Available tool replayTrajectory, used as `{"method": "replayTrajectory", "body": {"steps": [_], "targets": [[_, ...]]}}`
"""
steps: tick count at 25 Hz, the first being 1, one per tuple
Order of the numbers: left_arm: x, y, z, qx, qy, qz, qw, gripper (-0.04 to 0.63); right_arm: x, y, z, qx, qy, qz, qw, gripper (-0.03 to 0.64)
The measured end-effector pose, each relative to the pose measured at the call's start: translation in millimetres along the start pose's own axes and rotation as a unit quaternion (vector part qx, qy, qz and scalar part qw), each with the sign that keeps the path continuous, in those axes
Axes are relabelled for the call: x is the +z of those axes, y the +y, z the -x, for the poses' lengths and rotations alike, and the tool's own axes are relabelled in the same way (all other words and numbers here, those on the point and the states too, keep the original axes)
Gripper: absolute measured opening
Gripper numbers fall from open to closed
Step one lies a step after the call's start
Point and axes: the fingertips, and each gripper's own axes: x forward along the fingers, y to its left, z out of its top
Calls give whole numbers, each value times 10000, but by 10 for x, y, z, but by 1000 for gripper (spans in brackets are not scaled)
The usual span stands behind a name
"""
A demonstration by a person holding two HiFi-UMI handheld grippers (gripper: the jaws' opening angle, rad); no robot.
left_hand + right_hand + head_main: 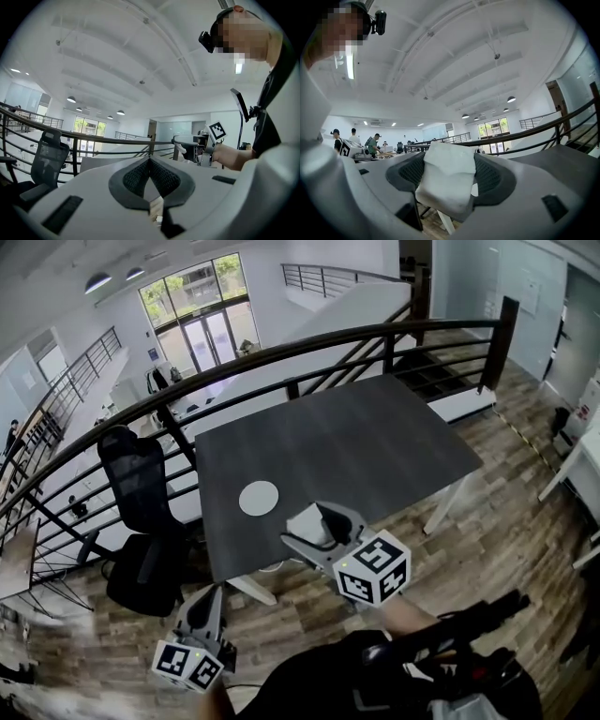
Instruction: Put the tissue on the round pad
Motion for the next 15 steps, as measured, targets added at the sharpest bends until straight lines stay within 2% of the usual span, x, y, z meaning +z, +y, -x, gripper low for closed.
{"method": "replayTrajectory", "body": {"steps": [10,15], "targets": [[-30,178,-131,-294,-1,28,9996,5,37,-138,-282,-120,49,24,9999,325],[29,302,-353,-213,35,20,9998,5,55,-351,-573,26,58,-69,10000,325]]}}
